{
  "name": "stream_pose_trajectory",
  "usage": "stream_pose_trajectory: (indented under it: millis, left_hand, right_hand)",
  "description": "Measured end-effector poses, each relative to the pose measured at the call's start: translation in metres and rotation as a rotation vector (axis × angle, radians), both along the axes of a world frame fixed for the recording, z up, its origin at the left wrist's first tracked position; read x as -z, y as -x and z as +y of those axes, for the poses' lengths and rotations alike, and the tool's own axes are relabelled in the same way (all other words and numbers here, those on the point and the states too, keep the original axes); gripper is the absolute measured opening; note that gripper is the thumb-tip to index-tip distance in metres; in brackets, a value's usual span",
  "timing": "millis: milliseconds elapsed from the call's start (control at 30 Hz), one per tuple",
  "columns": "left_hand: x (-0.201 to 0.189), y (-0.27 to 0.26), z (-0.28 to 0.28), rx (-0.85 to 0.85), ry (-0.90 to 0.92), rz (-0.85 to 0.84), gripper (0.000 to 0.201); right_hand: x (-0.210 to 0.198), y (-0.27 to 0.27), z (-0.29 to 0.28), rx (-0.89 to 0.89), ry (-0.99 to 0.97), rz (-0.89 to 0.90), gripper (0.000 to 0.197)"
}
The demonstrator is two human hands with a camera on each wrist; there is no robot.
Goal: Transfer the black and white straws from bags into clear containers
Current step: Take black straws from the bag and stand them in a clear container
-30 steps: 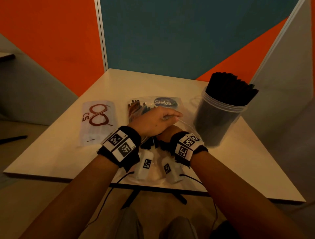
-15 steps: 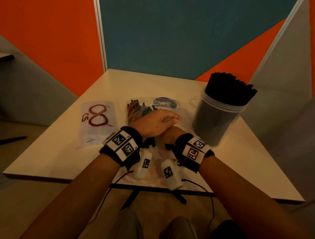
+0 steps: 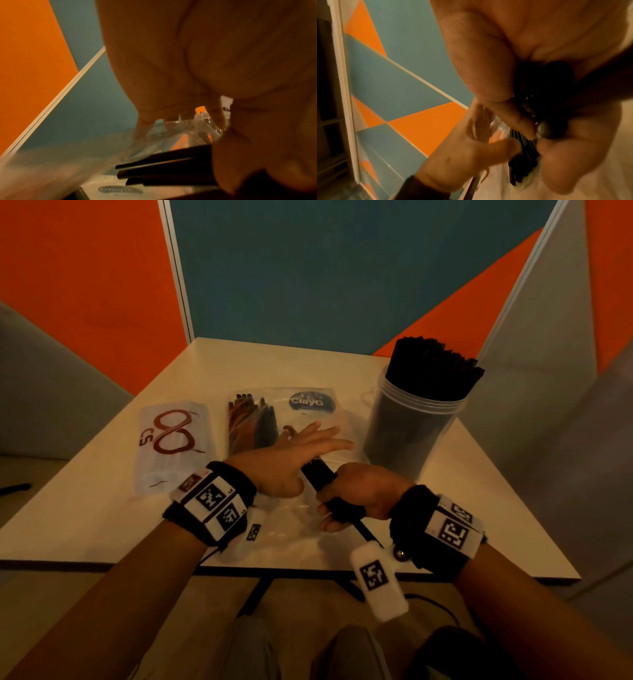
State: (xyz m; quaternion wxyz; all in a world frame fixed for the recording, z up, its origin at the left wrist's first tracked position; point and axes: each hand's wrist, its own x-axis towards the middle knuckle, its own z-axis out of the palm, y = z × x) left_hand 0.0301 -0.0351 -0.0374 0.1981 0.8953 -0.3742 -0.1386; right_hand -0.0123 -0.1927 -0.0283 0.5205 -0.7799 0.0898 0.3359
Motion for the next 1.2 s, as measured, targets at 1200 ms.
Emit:
stream_pose_trajectory:
  millis: [1200]
  left_hand:
    - [-0.057, 0.023, -0.029, -0.305, 0.715, -0.061, 0.024]
  right_hand:
    - [-0.097, 0.025, -0.026, -0.088, -0.231, -1.045, 0.083]
